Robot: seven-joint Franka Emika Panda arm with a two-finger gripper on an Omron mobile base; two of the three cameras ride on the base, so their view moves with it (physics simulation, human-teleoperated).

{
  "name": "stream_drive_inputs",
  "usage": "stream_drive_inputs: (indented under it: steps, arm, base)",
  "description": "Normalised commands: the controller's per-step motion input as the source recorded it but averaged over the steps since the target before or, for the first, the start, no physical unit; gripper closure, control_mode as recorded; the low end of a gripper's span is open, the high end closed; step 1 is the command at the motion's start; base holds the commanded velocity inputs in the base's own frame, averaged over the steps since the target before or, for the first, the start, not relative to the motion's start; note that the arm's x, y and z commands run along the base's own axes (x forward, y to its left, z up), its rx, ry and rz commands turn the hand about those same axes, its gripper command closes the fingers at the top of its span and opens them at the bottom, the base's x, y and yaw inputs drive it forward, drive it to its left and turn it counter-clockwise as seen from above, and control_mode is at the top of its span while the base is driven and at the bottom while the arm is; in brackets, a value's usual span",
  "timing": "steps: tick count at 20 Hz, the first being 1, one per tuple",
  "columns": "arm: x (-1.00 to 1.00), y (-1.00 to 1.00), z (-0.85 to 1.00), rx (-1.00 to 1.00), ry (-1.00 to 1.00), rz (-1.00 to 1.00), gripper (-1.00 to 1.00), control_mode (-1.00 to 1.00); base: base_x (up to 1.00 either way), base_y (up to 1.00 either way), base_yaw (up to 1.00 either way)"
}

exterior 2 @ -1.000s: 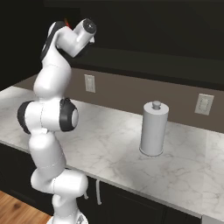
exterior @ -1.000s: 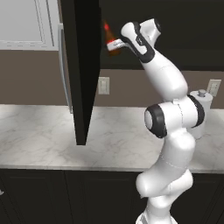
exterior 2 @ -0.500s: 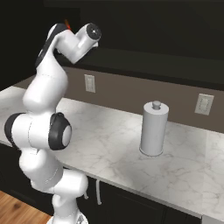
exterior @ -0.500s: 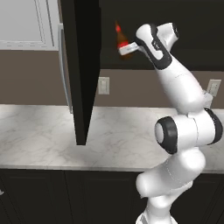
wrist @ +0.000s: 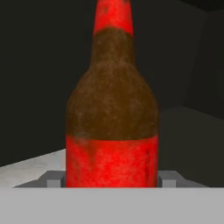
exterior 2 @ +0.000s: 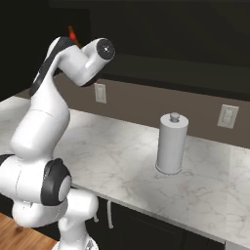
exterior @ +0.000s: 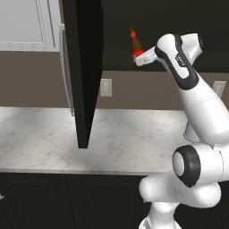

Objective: Get the candle and the beer from the cabinet and move them to the dining counter.

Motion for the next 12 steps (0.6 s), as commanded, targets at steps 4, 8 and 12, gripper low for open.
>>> stream_drive_inputs:
  steps: [4, 8, 12]
  arm:
    - [-0.78, -0.14, 0.0, 0.05, 0.0, -0.03, 1.0, -1.0]
    - [-0.79, -0.14, 0.02, 0.04, 0.0, -0.03, 1.0, -1.0]
    - [-0.76, -0.16, 0.02, 0.07, 0.0, -0.08, 1.0, -1.0]
  base:
    - [0.0, 0.0, 0.0]
    - [0.0, 0.0, 0.0]
    - [0.0, 0.0, 0.0]
